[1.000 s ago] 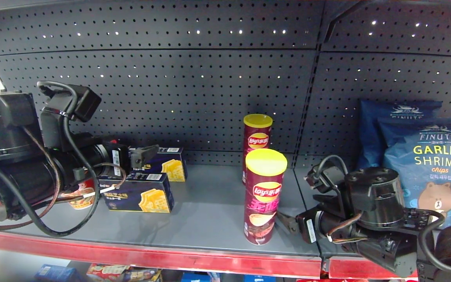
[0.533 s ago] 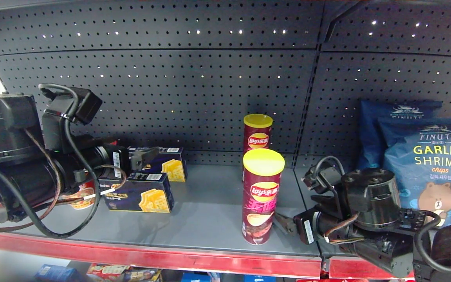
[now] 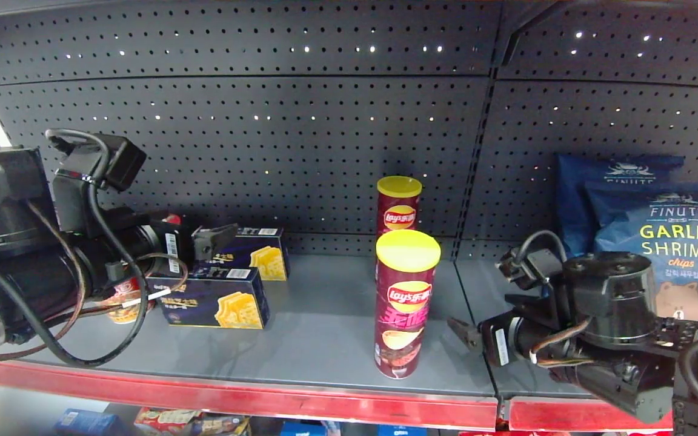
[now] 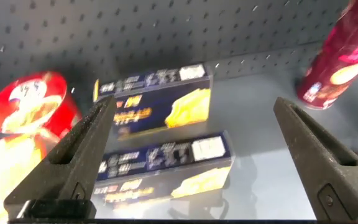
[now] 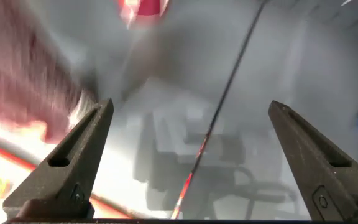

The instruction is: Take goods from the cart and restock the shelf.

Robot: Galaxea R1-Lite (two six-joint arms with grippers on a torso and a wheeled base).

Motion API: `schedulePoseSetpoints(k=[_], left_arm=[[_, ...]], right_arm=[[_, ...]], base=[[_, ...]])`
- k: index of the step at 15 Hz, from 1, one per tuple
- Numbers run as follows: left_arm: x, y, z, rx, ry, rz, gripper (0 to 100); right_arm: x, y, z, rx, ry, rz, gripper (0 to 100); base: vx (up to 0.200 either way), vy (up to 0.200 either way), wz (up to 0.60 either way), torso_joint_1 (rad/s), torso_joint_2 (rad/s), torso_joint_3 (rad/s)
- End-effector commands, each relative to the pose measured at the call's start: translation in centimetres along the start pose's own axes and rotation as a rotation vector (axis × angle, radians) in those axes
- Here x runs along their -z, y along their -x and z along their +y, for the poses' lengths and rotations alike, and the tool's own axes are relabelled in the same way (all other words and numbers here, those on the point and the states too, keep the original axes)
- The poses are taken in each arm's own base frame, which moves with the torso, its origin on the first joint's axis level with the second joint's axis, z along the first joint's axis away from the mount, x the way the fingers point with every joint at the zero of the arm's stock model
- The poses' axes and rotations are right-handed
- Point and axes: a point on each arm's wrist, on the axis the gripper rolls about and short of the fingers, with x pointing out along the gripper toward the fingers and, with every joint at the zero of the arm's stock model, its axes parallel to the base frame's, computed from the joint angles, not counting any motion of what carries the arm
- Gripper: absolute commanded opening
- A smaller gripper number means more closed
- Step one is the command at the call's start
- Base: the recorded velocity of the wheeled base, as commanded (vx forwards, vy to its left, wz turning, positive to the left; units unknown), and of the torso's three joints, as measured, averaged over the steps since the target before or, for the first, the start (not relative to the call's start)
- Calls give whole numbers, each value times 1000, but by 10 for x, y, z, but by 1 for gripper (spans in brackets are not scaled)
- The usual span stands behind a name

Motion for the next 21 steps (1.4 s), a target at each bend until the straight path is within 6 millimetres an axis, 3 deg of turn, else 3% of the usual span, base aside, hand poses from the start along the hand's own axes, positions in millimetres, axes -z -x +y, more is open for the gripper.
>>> schedulePoseSetpoints(k=[1, 3, 5, 8, 12, 13, 15, 18, 21], left_arm=[[8, 22, 6, -20, 3, -5, 100], [16, 37, 6, -21, 0, 2, 100], [23, 71, 14, -65, 7, -48, 100], [23, 104, 20, -114, 16, -127, 100], [54, 144, 23, -176, 28, -166, 100], [57, 146, 23, -181, 30, -166, 100], [81, 168, 22, -226, 32, -188, 100], [89, 181, 18, -237, 29, -231, 100], [116, 198, 13, -252, 35, -197, 100]], right_arm=[[-17, 11, -15, 41, -41, -83, 100], [-23, 21, -26, 70, -62, -116, 100], [-26, 56, -53, 148, -89, -193, 100], [-10, 95, -67, 211, -77, -231, 100], [2, 132, -81, 342, -113, -284, 100], [3, 134, -83, 352, -116, -286, 100], [12, 151, -100, 492, -158, -315, 100], [29, 169, -98, 524, -160, -341, 100], [47, 193, -96, 611, -172, -340, 100]], base=[[0, 0, 0, 0, 0, 0], [0, 0, 0, 0, 0, 0], [0, 0, 0, 0, 0, 0], [0, 0, 0, 0, 0, 0], [0, 0, 0, 0, 0, 0], [0, 0, 0, 0, 0, 0], [0, 0, 0, 0, 0, 0], [0, 0, 0, 0, 0, 0], [0, 0, 0, 0, 0, 0]])
